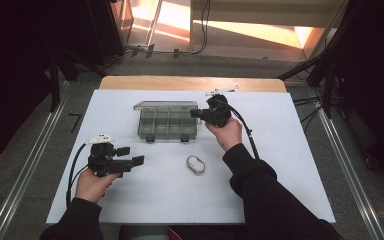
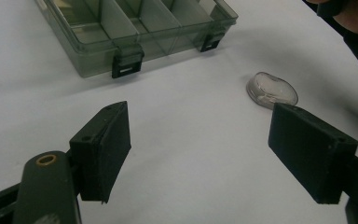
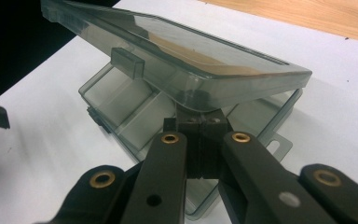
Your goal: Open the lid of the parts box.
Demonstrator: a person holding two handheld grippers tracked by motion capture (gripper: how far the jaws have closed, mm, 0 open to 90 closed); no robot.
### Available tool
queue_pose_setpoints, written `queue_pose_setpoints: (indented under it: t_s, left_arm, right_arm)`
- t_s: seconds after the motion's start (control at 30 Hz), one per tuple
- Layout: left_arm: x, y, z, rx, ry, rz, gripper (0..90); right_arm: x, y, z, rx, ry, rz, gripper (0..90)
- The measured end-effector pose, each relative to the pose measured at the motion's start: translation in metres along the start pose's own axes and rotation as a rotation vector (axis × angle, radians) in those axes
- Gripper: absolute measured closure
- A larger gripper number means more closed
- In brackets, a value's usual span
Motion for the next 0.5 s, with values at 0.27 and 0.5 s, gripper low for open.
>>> queue_pose_setpoints:
  t_s: [0.27, 0.5]
  left_arm:
    - [0.001, 0.011, -0.008, 0.0, 0.014, 0.012, 21.1]
    - [0.003, 0.025, -0.016, 0.003, 0.041, 0.031, 21.1]
  right_arm:
    - [0.001, 0.0, 0.0, 0.003, -0.002, 0.001, 87.4]
    - [0.001, 0.001, 0.0, 0.006, -0.002, 0.003, 87.4]
Point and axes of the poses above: each handheld gripper's, and its own axes: x roughly forward along the jaws, y roughly out of its top, z roughly to its right, the point moved 3 cm from there along x, roughly forward along the jaws, and after that the axes turned 2 degrees about x, right-handed, at the moved point
